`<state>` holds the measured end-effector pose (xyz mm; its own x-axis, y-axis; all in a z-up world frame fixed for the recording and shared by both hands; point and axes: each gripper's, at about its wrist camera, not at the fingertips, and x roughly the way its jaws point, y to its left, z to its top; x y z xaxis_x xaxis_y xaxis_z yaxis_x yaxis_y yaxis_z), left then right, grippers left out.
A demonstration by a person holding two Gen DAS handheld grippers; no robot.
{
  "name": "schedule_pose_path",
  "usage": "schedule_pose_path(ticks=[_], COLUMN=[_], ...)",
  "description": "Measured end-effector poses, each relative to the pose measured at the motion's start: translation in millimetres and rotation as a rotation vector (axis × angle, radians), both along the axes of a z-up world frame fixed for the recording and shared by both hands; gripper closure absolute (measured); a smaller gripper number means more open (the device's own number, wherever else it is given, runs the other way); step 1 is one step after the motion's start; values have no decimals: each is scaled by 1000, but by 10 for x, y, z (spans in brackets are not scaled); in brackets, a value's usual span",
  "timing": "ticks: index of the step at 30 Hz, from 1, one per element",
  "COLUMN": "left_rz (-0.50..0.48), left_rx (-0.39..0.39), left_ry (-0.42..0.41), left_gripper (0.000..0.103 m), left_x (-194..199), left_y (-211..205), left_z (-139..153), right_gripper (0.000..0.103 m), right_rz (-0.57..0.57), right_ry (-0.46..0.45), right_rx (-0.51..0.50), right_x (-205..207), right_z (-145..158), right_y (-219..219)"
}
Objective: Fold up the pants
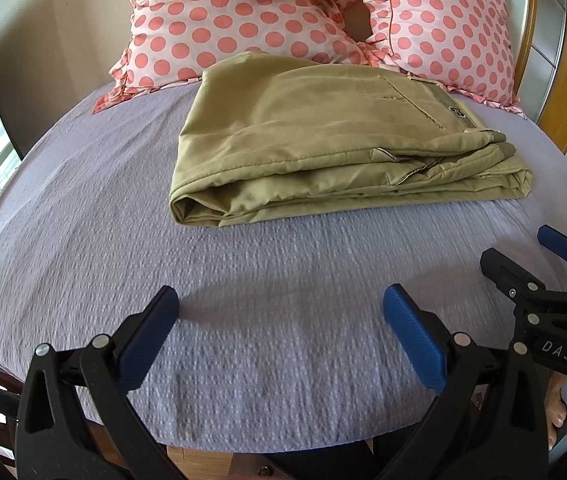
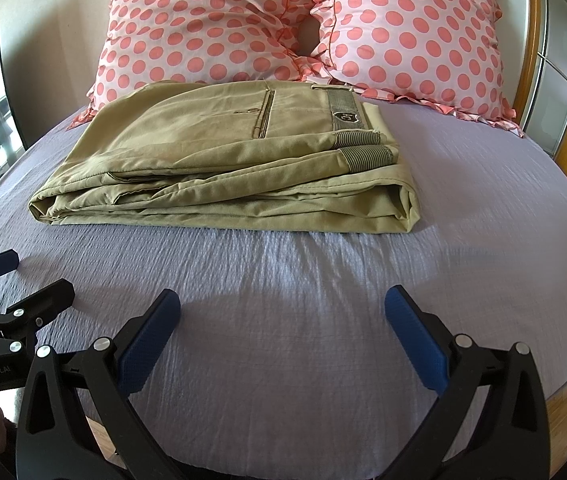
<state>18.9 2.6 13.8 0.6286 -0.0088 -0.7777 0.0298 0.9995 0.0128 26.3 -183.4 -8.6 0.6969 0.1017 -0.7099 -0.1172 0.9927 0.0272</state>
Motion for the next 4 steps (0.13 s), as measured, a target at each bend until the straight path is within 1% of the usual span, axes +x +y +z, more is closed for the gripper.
schedule_pose_path(ticks=[4], left_rz=[-1], left_rx=[0], left_ry=[-7], left_gripper=[2], left_x=[-2], left_y=[9], left_z=[1], right_gripper=[1], right_rz=[0], right_ry=[0], right_rx=[0], right_x=[1], right_z=[1], right_y=[-2])
